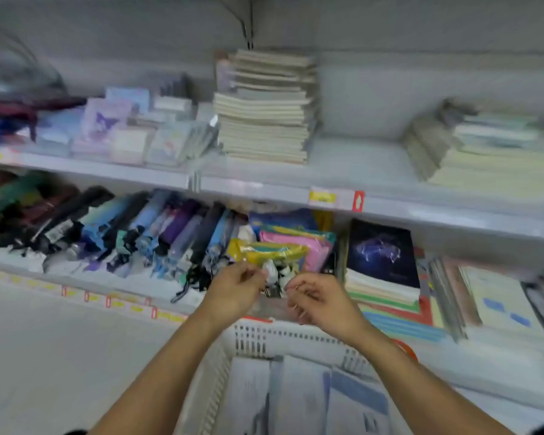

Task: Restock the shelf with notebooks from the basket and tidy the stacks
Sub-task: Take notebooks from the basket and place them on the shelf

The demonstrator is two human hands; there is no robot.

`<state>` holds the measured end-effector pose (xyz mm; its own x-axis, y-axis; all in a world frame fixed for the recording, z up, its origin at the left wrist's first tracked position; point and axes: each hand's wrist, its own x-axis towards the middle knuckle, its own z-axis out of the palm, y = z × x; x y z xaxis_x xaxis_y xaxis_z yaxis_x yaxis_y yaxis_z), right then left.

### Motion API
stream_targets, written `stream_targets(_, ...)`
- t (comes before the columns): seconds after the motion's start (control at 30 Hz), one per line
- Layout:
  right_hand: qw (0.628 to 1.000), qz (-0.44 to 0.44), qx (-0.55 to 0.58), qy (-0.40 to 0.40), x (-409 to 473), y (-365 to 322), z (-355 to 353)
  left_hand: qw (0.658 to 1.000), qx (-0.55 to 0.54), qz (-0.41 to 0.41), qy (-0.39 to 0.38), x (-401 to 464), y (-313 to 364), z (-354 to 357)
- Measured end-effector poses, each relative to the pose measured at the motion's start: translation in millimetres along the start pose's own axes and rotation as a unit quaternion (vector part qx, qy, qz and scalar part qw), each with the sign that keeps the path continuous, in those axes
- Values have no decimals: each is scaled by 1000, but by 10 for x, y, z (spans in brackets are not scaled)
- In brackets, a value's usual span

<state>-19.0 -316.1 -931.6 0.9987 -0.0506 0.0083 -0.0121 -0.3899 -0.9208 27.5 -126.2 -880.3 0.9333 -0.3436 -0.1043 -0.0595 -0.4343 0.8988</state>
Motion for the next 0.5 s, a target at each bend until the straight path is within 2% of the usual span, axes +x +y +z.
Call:
stream_targets(0.03,990,62,-106,-71,-133,501,94,995,82,28,-48,10,-106,128)
stream_targets(0.07,963,134,-191,-138,-258,968,161,983,149,52,-98,5,-167,245)
stream_targets(0.1,935,194,-237,-177,-407,1364,200,967,200,71,-142,-13,-210,360)
stream_targets(0.13,919,233,-259,-184,-554,1715,223,949,241,95,-178,-32,-266,475)
stream_targets(0.2,910,270,-276,-151,-785,2128,247,907,315,120,-251,-91,-310,655)
stream_targets(0.33,904,335,-259,-56,-860,2480,385,809,428,72,-396,-180,-354,908)
stream_targets(0.4,895,331,-293,-66,-776,2561,441,785,454,58,-419,-172,-341,942)
stream_targets(0.5,893,344,-281,-73,-645,2559,412,774,476,54,-413,-133,-335,939)
